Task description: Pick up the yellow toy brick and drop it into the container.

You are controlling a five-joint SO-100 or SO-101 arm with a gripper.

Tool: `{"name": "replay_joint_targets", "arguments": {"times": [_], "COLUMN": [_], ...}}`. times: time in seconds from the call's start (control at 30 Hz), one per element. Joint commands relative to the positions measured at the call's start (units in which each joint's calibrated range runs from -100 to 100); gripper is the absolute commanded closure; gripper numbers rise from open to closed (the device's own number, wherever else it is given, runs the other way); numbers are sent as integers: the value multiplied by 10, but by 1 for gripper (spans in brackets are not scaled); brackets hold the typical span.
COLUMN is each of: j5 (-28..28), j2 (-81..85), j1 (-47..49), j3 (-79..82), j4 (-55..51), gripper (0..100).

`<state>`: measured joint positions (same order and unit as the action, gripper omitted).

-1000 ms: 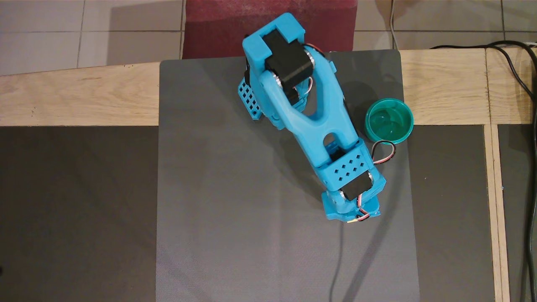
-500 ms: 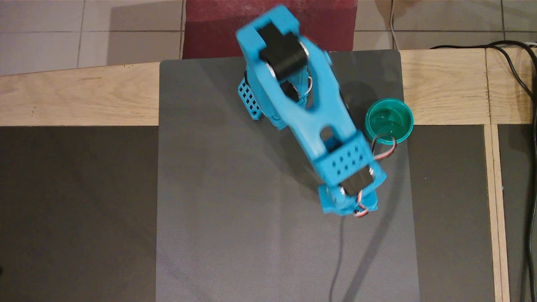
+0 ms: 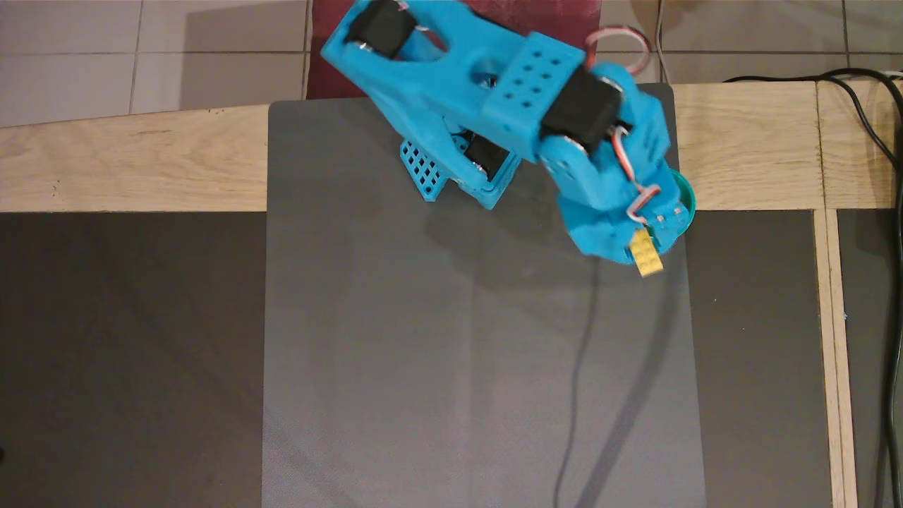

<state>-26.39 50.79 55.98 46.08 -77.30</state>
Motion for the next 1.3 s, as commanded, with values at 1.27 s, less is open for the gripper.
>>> {"name": "replay_joint_targets", "arguments": {"times": [1.27], "j5": [100], "j2": [12], "j1": [118], "j3": [80], "j4": [64], "gripper": [97]}}
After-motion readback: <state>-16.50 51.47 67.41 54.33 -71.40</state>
